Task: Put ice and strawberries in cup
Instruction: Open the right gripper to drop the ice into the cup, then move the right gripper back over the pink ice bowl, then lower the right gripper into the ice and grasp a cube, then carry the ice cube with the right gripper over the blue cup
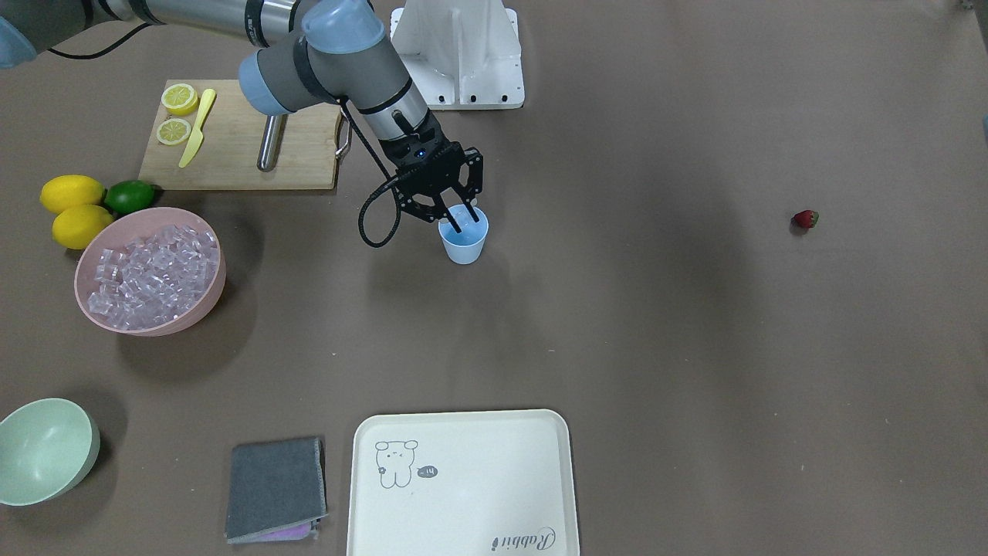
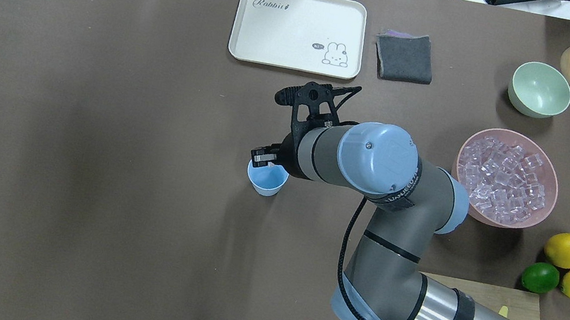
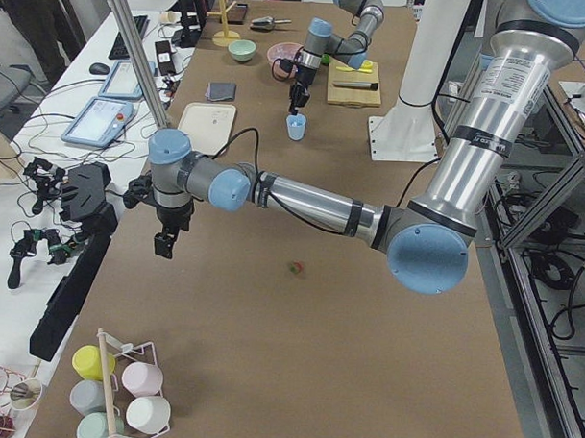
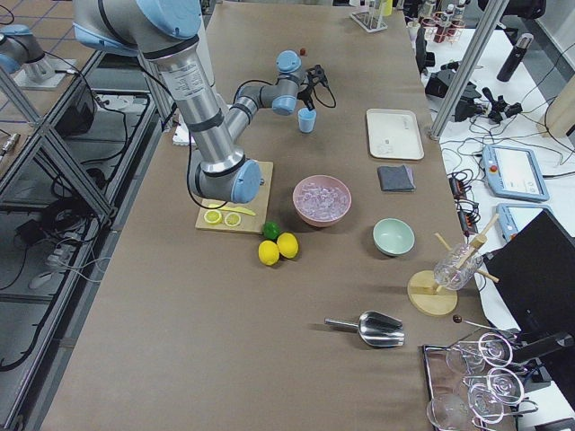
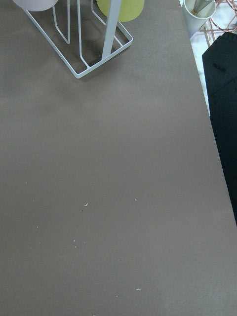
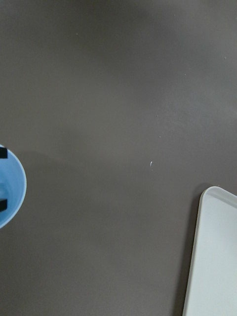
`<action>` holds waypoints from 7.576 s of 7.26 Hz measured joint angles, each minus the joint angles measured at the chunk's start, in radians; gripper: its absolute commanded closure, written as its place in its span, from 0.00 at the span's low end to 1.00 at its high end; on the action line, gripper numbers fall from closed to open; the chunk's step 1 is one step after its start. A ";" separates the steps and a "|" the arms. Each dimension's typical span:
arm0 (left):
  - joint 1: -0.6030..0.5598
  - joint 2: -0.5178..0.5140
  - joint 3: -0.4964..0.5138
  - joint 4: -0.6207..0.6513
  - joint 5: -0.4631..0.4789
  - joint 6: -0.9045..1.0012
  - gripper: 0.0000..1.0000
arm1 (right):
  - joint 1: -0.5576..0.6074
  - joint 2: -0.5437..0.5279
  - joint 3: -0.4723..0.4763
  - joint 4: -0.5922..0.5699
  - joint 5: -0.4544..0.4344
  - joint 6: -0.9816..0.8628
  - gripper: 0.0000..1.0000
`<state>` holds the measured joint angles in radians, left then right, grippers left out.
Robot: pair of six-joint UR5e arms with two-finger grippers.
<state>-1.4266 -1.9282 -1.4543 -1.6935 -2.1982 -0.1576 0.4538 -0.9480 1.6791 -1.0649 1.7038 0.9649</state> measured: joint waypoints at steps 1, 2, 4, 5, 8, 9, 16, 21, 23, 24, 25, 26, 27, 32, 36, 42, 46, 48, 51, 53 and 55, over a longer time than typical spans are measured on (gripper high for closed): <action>0.000 0.002 0.000 0.000 0.000 0.000 0.02 | 0.001 -0.005 0.006 0.000 0.004 -0.003 0.00; 0.000 0.004 -0.004 -0.001 0.000 -0.001 0.02 | 0.014 -0.012 0.014 -0.001 0.019 -0.009 0.00; 0.000 0.014 -0.021 -0.005 0.000 -0.003 0.02 | 0.116 -0.042 0.031 -0.003 0.162 -0.022 0.00; 0.000 0.024 -0.036 -0.007 0.000 -0.004 0.02 | 0.179 -0.074 0.045 -0.002 0.241 -0.049 0.00; 0.000 0.037 -0.055 -0.015 0.002 -0.003 0.02 | 0.358 -0.170 0.074 -0.004 0.413 -0.108 0.01; 0.000 0.039 -0.055 -0.028 0.002 -0.004 0.02 | 0.418 -0.212 0.090 -0.004 0.466 -0.118 0.01; 0.000 0.102 -0.070 -0.148 0.008 -0.009 0.02 | 0.567 -0.583 0.234 -0.002 0.457 -0.105 0.07; 0.006 0.071 -0.064 -0.148 0.009 -0.008 0.02 | 0.464 -0.579 0.184 -0.006 0.316 0.038 0.13; 0.007 0.067 -0.064 -0.148 0.009 -0.008 0.02 | 0.435 -0.574 0.155 -0.006 0.276 0.048 0.13; 0.007 0.065 -0.063 -0.148 0.009 -0.007 0.02 | 0.418 -0.573 0.146 -0.008 0.260 0.049 0.13; 0.008 0.064 -0.063 -0.147 0.010 -0.006 0.02 | 0.395 -0.567 0.133 -0.012 0.239 0.049 0.14; 0.008 0.065 -0.063 -0.148 0.010 -0.006 0.02 | 0.375 -0.558 0.120 -0.014 0.222 0.048 0.20; 0.008 0.066 -0.063 -0.148 0.011 -0.005 0.02 | 0.364 -0.553 0.111 -0.016 0.212 0.048 0.21; 0.008 0.070 -0.061 -0.149 0.011 -0.005 0.02 | 0.353 -0.548 0.089 -0.020 0.182 0.044 1.00; 0.008 0.074 -0.061 -0.149 0.011 -0.005 0.02 | 0.402 -0.546 0.108 -0.020 0.231 0.031 1.00; 0.019 0.071 -0.058 -0.150 0.008 -0.021 0.02 | 0.473 -0.429 0.188 -0.019 0.311 0.031 1.00; 0.037 0.066 -0.060 -0.148 0.000 -0.025 0.02 | 0.352 -0.266 0.177 -0.019 0.231 0.034 1.00; 0.061 0.064 -0.067 -0.150 0.000 -0.025 0.02 | 0.271 -0.214 0.174 -0.017 0.159 0.034 1.00; 0.067 0.058 -0.068 -0.149 0.000 -0.025 0.02 | 0.167 -0.166 0.171 -0.016 0.066 0.031 1.00; 0.068 0.059 -0.072 -0.150 -0.001 -0.025 0.02 | 0.096 -0.145 0.168 -0.014 0.006 0.021 1.00; 0.069 0.062 -0.083 -0.151 -0.001 -0.025 0.02 | 0.047 -0.122 0.156 -0.013 -0.032 -0.007 1.00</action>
<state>-1.3573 -1.8664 -1.5372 -1.8448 -2.1996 -0.1825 0.5010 -1.0697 1.8348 -1.0781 1.6719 0.9582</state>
